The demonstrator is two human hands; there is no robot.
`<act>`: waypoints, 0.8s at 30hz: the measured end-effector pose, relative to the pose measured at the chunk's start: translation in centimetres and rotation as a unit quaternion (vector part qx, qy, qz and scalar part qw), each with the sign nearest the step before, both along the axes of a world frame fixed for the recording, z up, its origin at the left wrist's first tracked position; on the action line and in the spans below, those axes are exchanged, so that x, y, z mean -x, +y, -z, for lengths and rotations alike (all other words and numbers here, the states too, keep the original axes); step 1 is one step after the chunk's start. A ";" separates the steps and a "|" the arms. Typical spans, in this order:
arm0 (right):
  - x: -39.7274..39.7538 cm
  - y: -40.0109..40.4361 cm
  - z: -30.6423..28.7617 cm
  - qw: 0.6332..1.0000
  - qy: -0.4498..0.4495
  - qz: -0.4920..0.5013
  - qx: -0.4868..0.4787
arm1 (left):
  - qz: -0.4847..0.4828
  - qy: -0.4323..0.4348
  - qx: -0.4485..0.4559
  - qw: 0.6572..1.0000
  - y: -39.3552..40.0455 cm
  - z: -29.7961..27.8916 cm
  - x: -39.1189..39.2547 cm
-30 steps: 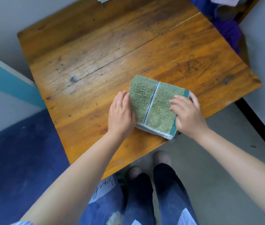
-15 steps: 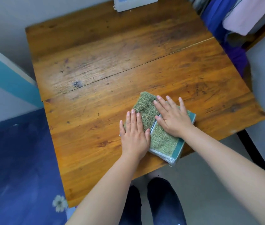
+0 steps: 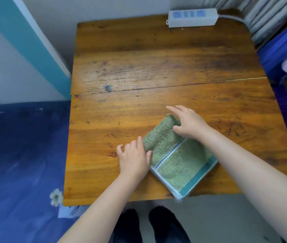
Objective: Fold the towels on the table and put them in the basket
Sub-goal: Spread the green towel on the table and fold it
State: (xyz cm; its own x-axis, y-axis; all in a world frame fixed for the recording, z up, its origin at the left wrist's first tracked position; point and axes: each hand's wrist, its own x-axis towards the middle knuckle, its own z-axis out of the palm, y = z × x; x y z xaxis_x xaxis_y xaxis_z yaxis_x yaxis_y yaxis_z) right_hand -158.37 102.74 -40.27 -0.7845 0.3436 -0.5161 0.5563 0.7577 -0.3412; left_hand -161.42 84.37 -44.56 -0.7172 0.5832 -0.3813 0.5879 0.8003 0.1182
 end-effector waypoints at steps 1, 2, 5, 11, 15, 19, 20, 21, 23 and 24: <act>0.8 0.5 -0.1 0.999 -0.030 -0.021 0.011 | -0.023 -0.013 0.011 1.000 0.2 -0.2 -0.2; 1.4 0.9 -0.1 0.998 -0.050 -0.036 0.019 | -0.044 -0.030 0.022 0.998 0.5 -0.5 -0.3; 2.3 1.5 -0.6 0.995 -0.071 -0.057 0.032 | -0.096 -0.077 0.054 0.991 1.8 -1.0 -0.1; 2.2 1.2 -1.7 0.990 -0.076 -0.098 0.060 | -0.168 -0.183 0.074 0.966 2.6 -1.8 1.6; 1.9 0.9 -2.6 0.989 -0.050 -0.125 0.068 | -0.161 -0.210 0.032 0.964 0.9 -2.4 2.6; 2.1 -0.6 -4.4 0.987 0.006 -0.129 0.091 | -0.140 -0.238 -0.062 0.959 -2.6 -5.6 3.6; 2.2 -1.3 -5.0 0.987 0.028 -0.125 0.099 | -0.143 -0.252 -0.098 0.952 -3.9 -6.4 3.8; 2.4 -2.1 -5.7 0.986 0.049 -0.123 0.105 | -0.154 -0.267 -0.133 0.942 -5.4 -7.3 4.0; 2.8 -4.4 -7.1 0.980 0.093 -0.129 0.118 | -0.185 -0.265 -0.197 0.926 -8.8 -9.1 3.9; 3.1 -5.3 -7.8 0.977 0.110 -0.132 0.125 | -0.197 -0.246 -0.219 0.924 -10.2 -9.8 3.8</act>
